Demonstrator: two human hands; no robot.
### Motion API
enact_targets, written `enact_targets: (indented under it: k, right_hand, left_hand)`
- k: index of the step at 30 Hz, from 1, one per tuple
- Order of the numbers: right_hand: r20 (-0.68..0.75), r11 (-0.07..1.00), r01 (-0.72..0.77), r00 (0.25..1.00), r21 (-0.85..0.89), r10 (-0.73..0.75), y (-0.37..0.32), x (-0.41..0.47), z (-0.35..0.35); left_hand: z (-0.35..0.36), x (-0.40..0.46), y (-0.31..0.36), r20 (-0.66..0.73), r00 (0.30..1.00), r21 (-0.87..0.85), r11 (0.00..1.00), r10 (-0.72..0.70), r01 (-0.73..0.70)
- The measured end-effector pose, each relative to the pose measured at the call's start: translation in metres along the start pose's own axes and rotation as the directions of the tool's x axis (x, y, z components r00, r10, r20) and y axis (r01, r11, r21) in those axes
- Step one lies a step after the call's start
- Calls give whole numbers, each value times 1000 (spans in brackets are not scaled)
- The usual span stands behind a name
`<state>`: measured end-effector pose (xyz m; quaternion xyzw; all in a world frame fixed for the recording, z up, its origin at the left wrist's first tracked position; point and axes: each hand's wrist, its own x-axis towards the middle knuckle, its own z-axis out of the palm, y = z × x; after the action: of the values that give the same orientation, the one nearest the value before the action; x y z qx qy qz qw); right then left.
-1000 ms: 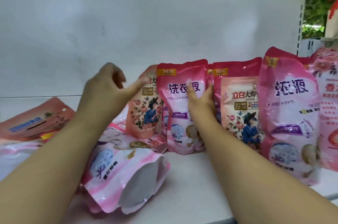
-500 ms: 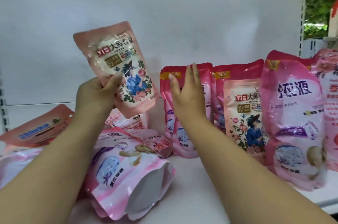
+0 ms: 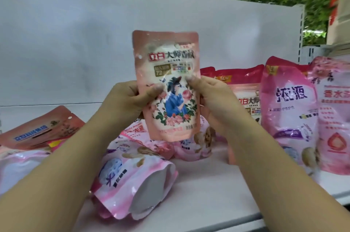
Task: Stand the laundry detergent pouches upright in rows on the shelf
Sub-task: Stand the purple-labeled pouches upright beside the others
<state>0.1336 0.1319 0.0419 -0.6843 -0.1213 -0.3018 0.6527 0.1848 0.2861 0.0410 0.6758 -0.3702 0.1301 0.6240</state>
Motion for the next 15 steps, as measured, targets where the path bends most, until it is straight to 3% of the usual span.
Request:
enact_targets:
  k: [4, 8, 11, 15]
  right_hand:
    - [-71, 988, -121, 989, 94, 127, 12, -14, -20]
    - [-113, 978, -208, 972, -17, 205, 26, -30, -24]
    - [-114, 969, -232, 968, -88, 222, 30, -39, -17]
    - [-244, 973, -178, 960, -148, 138, 32, -40, -15]
  left_hand:
    - [11, -8, -6, 318, 940, 163, 984, -123, 74]
    - [14, -11, -16, 445, 875, 522, 849, -193, -78]
    - [16, -15, -11, 436, 892, 545, 824, -117, -159]
    - [10, -16, 8, 256, 966, 494, 854, 38, -165]
